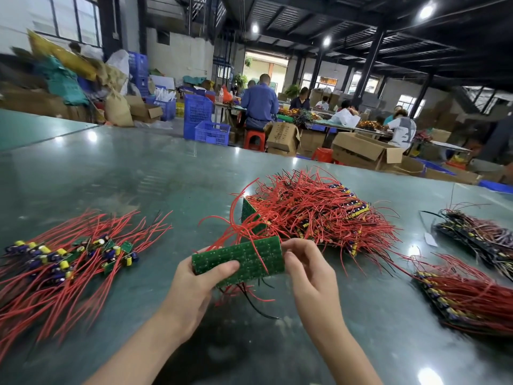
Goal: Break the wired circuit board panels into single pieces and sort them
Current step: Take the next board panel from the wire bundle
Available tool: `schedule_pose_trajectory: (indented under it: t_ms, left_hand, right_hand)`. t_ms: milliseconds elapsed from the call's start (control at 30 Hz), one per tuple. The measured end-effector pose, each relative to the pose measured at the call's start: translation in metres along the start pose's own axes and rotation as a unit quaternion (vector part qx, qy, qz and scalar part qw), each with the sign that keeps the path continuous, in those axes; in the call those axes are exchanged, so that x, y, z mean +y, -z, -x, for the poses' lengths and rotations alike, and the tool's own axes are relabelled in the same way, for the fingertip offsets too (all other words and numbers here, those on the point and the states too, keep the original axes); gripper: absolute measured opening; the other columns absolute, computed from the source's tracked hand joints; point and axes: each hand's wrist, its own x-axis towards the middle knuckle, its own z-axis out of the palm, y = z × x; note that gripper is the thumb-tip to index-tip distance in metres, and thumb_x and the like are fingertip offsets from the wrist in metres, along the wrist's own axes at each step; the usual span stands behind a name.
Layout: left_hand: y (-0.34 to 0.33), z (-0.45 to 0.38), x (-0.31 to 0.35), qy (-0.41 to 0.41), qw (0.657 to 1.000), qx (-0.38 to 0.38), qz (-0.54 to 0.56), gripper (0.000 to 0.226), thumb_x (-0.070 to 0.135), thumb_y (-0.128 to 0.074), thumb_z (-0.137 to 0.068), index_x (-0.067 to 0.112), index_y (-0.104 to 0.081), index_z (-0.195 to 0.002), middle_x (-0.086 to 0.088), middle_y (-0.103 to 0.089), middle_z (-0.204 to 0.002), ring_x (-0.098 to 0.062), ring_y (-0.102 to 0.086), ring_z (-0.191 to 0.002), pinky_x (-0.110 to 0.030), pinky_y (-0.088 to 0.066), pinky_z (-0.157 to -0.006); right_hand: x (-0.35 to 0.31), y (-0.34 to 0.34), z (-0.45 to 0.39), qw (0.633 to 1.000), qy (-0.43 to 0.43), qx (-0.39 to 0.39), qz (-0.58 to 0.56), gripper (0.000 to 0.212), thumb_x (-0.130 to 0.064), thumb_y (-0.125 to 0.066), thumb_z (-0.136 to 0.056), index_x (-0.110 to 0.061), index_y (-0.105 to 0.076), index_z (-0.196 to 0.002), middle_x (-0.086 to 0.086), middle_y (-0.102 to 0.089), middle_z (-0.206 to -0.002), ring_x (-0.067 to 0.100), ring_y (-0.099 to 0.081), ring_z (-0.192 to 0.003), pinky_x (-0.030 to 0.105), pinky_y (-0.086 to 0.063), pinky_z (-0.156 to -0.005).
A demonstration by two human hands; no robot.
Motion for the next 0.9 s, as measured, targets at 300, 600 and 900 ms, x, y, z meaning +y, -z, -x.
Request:
schedule_pose_trajectory:
  t_ms: [300, 600, 900]
  left_hand:
    - [-0.003, 0.002, 0.008, 0.001, 1.000, 0.009, -0.010, 0.039, 0.009, -0.089, -0.044, 0.019, -0.076, -0.079, -0.007, -0.073, -0.080, -0.017, -0.070, -0.074, -0.024, -0.055, -0.064]
    - [-0.003, 0.004, 0.011, 0.011, 0.997, -0.009, -0.074, 0.041, 0.024, -0.088, -0.041, 0.015, -0.075, -0.078, -0.011, -0.073, -0.078, -0.020, -0.069, -0.072, -0.025, -0.056, -0.065]
    - [-0.006, 0.005, 0.012, 0.013, 0.997, -0.033, -0.065, 0.036, 0.001, -0.086, -0.048, 0.014, -0.077, -0.080, -0.011, -0.074, -0.080, -0.019, -0.070, -0.072, -0.024, -0.055, -0.064]
  right_hand:
    - [-0.002, 0.002, -0.003, 0.997, -0.019, -0.059, 0.042, 0.012, -0.014, -0.064, -0.088, -0.022, -0.071, -0.092, -0.007, -0.055, -0.089, 0.001, -0.057, -0.079, 0.019, -0.047, -0.069]
    - [0.002, -0.002, 0.000, 0.988, -0.082, -0.131, -0.010, 0.019, -0.030, -0.073, -0.069, -0.036, -0.068, -0.087, -0.007, -0.073, -0.082, 0.006, -0.066, -0.073, 0.017, -0.050, -0.065]
    - [0.008, -0.007, 0.004, 0.987, -0.084, -0.139, 0.014, 0.018, -0.023, -0.073, -0.071, -0.030, -0.065, -0.085, -0.006, -0.073, -0.082, 0.013, -0.070, -0.078, 0.040, -0.058, -0.076]
